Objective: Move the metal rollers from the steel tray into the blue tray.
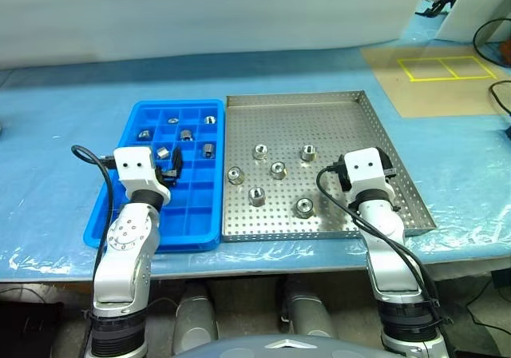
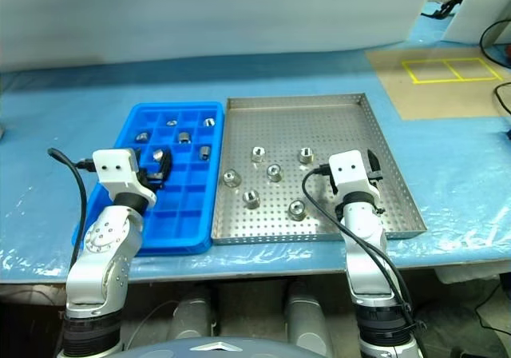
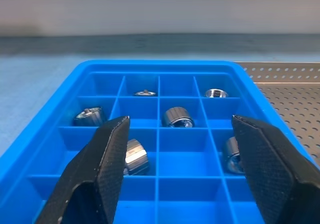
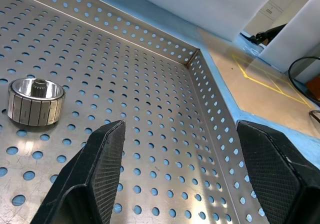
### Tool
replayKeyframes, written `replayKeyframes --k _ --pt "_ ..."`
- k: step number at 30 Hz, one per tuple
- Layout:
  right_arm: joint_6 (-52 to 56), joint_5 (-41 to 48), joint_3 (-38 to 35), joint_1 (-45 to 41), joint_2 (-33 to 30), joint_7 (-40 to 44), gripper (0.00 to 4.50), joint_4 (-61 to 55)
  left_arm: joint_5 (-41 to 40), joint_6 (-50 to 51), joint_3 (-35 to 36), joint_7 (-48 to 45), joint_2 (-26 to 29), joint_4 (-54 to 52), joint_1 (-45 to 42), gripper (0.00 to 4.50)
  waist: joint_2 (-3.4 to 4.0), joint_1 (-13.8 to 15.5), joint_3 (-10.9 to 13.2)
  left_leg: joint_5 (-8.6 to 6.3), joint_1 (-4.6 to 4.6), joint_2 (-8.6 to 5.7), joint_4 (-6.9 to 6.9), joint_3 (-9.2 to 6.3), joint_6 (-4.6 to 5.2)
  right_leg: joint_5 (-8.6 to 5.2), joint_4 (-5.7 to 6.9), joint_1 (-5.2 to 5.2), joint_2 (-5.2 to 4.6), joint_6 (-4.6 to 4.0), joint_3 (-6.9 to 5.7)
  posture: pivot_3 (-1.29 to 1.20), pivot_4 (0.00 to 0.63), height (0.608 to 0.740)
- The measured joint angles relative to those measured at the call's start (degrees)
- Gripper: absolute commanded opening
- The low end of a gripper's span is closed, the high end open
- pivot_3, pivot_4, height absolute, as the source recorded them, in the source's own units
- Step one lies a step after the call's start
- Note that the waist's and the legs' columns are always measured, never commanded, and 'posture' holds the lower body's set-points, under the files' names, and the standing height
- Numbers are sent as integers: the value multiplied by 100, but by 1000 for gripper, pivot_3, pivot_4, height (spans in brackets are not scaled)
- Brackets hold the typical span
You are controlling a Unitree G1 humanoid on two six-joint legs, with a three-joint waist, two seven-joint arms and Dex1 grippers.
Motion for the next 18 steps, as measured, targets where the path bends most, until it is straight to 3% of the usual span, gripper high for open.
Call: replayKeyframes --k 8,18 --pt "2 0 0 0 -5 15 3666 0 16 653 -46 141 -32 -457 -266 3439 0 -5 0 0 1 -1 1 0 0 0 0 0 0 0 0 -104 150 740" --pt "3 0 0 0 -12 22 3666 1 15 691 11 111 -32 -431 -292 3439 0 -5 0 0 0 -1 2 0 0 0 0 0 0 0 -1 -103 150 740"
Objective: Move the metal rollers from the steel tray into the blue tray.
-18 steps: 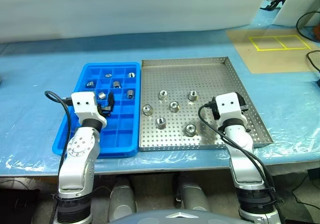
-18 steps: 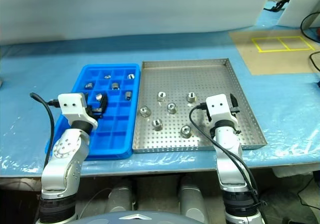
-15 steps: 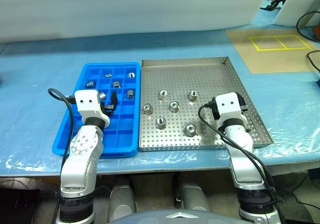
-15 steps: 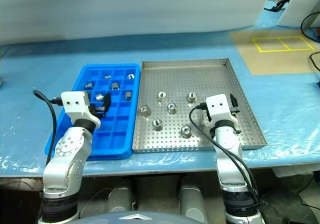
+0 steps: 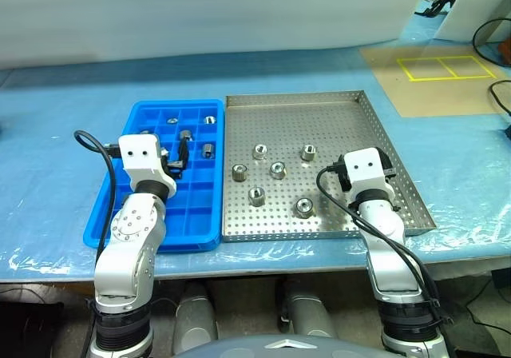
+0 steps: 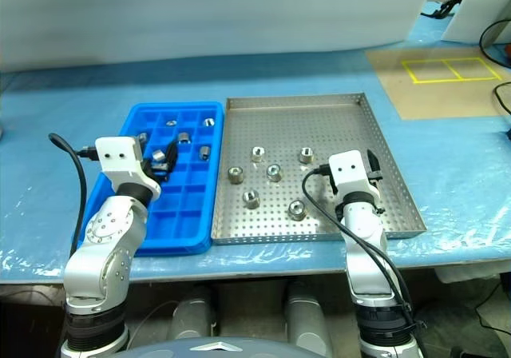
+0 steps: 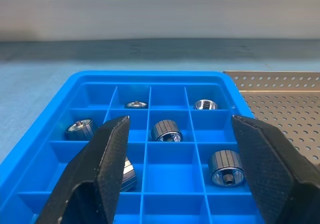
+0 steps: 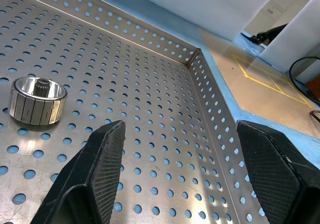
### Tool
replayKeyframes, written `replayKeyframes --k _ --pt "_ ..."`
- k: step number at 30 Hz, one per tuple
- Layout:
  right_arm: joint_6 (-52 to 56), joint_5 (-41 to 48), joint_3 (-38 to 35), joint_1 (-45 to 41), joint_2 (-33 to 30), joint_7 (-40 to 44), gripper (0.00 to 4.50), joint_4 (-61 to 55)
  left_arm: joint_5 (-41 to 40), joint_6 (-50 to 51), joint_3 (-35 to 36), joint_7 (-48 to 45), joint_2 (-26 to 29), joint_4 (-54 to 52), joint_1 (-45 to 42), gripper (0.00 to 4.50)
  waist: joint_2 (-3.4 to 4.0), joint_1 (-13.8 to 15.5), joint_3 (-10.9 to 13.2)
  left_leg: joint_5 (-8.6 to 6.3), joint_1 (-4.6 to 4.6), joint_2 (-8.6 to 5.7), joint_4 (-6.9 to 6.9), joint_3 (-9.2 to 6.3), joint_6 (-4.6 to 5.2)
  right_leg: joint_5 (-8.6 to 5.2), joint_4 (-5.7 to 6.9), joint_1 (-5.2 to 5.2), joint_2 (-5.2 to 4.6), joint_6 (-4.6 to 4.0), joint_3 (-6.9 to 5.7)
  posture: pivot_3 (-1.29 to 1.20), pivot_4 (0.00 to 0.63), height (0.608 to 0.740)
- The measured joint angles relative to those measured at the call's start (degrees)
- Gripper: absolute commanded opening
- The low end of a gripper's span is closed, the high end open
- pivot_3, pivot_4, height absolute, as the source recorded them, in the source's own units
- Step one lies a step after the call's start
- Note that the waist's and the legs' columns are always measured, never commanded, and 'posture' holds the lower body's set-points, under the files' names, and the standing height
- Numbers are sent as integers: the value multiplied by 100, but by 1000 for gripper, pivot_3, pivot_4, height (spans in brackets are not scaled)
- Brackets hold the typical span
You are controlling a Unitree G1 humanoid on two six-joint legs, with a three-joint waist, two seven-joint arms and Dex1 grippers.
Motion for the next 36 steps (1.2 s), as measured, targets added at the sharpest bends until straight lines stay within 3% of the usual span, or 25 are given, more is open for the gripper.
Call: replayKeyframes --k 17,24,31,36 --pt "-4 0 0 -25 -6 -16 3666 14 -93 -426 167 -321 60 287 196 3439 0 1 0 0 1 0 0 0 0 0 0 0 0 0 0 -102 150 740" --pt "-495 116 -18 -522 -199 205 3666 331 -560 -714 278 -1433 777 1145 -391 3439 0 5 0 2 4 -1 3 0 -2 1 9 -1 0 0 2 -104 150 740" --pt "-1006 1257 -32 -2108 -439 1631 3666 1246 -1170 -918 245 -3155 1729 2558 -1865 3439 2 8 -1 5 14 0 9 1 -5 10 32 2 0 -15 9 -107 150 740" --pt "-720 2330 136 -2683 -1153 3657 3666 1921 -1400 -942 -326 -4879 2219 3460 -2704 3439 3 77 -1 3 4 -1 5 3 -2 34 15 8 -3 -62 7 -110 150 740"
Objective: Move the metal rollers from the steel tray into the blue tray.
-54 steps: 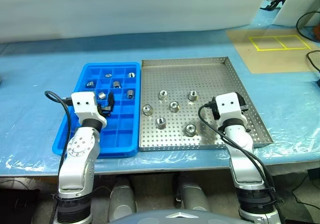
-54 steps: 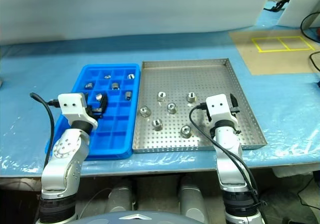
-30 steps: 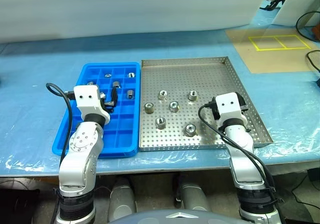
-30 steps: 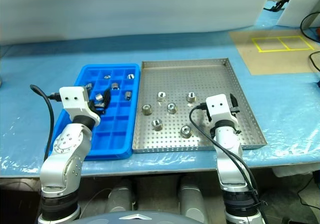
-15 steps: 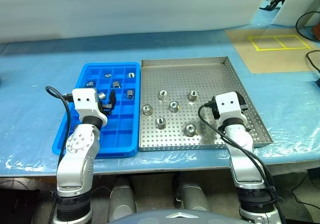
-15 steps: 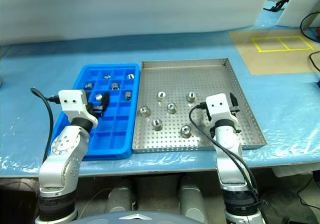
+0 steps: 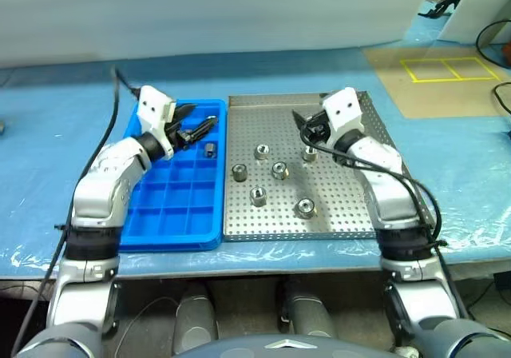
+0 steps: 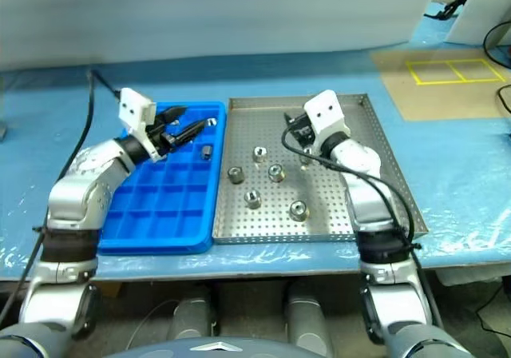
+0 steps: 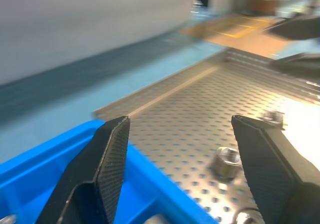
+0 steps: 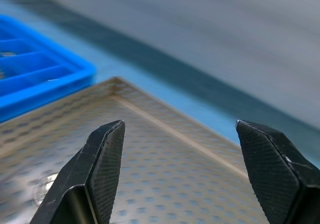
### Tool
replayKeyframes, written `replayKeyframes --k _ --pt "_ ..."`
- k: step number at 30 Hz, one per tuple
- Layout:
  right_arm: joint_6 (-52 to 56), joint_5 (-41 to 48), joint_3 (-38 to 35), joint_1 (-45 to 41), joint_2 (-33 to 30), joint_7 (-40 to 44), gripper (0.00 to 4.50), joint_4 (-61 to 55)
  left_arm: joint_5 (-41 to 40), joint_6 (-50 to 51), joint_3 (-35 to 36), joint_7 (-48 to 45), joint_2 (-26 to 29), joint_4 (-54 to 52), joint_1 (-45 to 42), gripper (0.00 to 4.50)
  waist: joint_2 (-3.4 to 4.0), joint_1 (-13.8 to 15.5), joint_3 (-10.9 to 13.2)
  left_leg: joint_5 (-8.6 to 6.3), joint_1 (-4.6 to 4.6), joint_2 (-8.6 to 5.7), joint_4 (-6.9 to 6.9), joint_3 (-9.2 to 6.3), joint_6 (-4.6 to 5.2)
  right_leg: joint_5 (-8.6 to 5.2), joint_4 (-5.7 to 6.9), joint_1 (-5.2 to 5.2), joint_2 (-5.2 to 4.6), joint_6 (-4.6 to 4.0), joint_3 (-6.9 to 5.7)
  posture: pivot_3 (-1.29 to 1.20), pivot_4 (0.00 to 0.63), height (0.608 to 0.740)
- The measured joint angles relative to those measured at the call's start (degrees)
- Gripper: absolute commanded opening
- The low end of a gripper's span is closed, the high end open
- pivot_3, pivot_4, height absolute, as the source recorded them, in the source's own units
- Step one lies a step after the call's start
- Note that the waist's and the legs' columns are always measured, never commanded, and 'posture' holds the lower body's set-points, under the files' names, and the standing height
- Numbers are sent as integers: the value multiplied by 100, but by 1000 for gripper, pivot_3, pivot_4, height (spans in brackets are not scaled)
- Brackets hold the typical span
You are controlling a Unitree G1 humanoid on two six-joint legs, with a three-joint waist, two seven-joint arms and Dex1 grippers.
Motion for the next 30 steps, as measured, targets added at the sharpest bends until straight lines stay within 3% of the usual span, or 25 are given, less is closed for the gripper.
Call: replayKeyframes --k 5,10,15,19,25,30 --pt "243 665 212 48 -654 1409 3666 -163 -10 0 -673 -1297 200 571 -456 3439 0 52 1 -3 1 0 0 7 7 -1 -1 -1 -4 -4 -1 -129 150 740" --pt "306 911 247 182 -968 1900 3666 -524 187 -322 -1172 -2299 179 1232 -1243 3439 -2 80 2 1 27 4 5 9 2 10 9 16 -4 -18 0 -174 150 740" --pt "527 923 195 359 -999 1634 3666 -763 988 -1542 -1780 -2804 56 2211 -1884 3439 -2 78 2 5 45 4 4 10 -2 10 8 35 -4 -16 0 -233 150 740" --pt "637 873 180 837 -1030 1272 3666 -1056 2060 -2587 -2422 -3019 34 3756 -2468 3439 -3 59 2 8 38 2 3 9 -9 10 -4 35 -4 -14 2 -268 150 740" --pt "855 863 153 1380 -887 762 3666 -1504 2765 -2975 -2859 -3563 -511 4988 -3231 3439 -6 89 4 7 18 -1 1 10 -7 9 -14 25 -7 -14 -1 -326 150 740" --pt "1079 867 118 1706 -731 305 3666 -1795 3116 -3349 -3026 -3819 -827 5401 -3399 3439 -10 18 6 6 30 -2 -3 13 -5 8 -13 27 -6 -12 4 -359 150 740"
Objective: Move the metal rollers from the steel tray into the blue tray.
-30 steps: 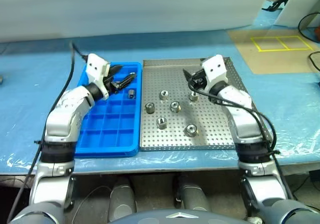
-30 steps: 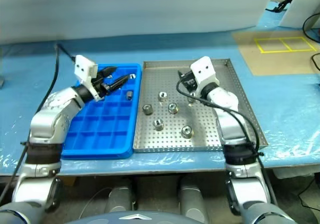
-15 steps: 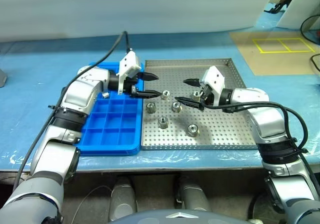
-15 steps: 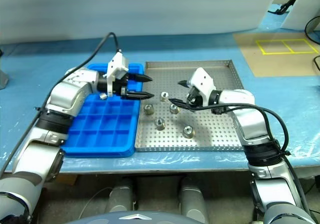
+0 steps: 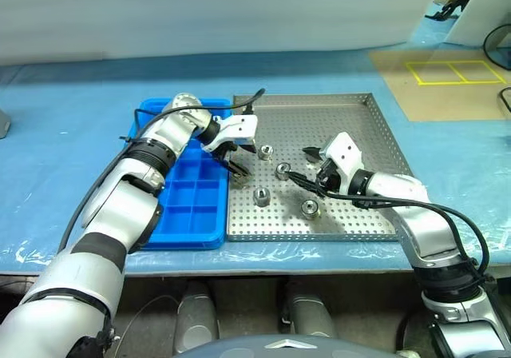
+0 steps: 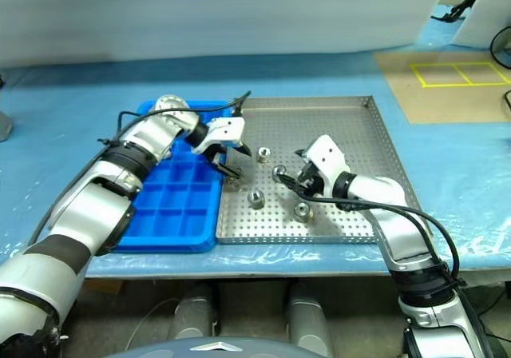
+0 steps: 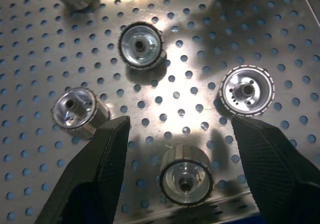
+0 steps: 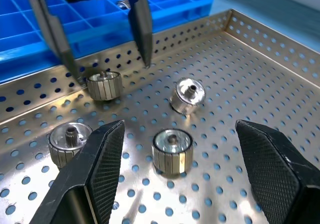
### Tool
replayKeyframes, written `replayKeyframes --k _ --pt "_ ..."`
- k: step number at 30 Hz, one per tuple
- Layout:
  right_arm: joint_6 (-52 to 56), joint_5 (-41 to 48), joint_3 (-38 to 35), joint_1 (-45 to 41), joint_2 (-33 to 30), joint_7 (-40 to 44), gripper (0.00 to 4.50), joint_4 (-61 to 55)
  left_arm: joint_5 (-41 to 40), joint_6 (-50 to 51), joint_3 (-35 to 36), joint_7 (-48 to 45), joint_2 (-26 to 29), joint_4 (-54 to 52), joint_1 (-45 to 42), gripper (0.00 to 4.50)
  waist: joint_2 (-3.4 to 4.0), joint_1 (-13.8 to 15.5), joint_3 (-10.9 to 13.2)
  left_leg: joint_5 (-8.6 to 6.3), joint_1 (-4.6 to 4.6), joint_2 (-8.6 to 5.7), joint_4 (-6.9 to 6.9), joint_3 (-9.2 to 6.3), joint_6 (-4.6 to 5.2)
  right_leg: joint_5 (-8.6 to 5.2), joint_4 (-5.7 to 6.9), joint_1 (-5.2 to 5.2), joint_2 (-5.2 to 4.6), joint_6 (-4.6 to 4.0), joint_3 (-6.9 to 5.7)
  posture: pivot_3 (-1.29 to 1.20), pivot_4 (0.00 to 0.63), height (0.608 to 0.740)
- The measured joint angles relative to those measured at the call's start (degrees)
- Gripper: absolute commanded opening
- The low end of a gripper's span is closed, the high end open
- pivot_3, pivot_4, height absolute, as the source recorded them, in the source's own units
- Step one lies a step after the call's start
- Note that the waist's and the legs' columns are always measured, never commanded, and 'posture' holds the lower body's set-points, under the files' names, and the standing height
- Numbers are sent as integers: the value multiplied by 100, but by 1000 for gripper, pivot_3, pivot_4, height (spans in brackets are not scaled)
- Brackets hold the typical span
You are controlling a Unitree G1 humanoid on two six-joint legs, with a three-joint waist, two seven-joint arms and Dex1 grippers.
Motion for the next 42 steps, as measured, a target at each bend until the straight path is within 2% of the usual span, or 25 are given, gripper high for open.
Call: replayKeyframes --k 5,9,16,23,29,37,40,42 --pt "158 -3 -54 310 91 -354 3666 -214 492 -524 -209 12 1 411 -19 3439 -3 -93 1 -2 0 0 3 -2 3 -1 0 1 1 3 0 -389 150 740" --pt "248 31 -54 402 156 -498 3666 -443 736 -865 -248 200 -66 625 -99 3439 -3 -123 1 -2 6 2 2 -2 4 -22 3 2 2 39 0 -398 150 740" --pt "496 457 157 683 -62 -92 3666 -1082 1024 -1145 -262 409 -93 862 -124 3439 -5 -255 1 -3 8 2 2 -2 6 -23 3 5 4 40 0 -396 150 740" --pt "427 188 370 641 35 -398 3666 -850 1227 -1078 -279 550 -103 915 -179 3439 -6 -276 2 -2 13 7 2 -4 4 -25 3 3 11 43 1 -398 150 740" --pt "161 -49 425 685 125 -556 3666 -629 1350 -510 -270 622 -242 968 -256 3439 -6 -272 2 -4 7 5 2 -4 6 -25 -1 2 10 43 1 -410 150 740" --pt "-63 -269 481 847 197 -744 3666 -529 1366 -203 -269 412 -204 461 -97 3439 -7 -259 2 -11 -8 5 -4 -4 16 -3 -19 -3 9 6 0 -421 150 740" --pt "-65 -331 518 897 234 -803 3697 -529 1397 -198 -270 385 -179 283 -19 2847 -7 -260 2 -12 -7 4 -4 -3 18 -3 -20 -3 9 5 0 -423 150 740" --pt "-65 -346 518 897 241 -853 3697 -529 1427 -209 -271 386 -169 236 8 2220 -7 -259 2 -12 -4 4 -4 -3 18 -6 -20 0 8 11 0 -423 150 740"
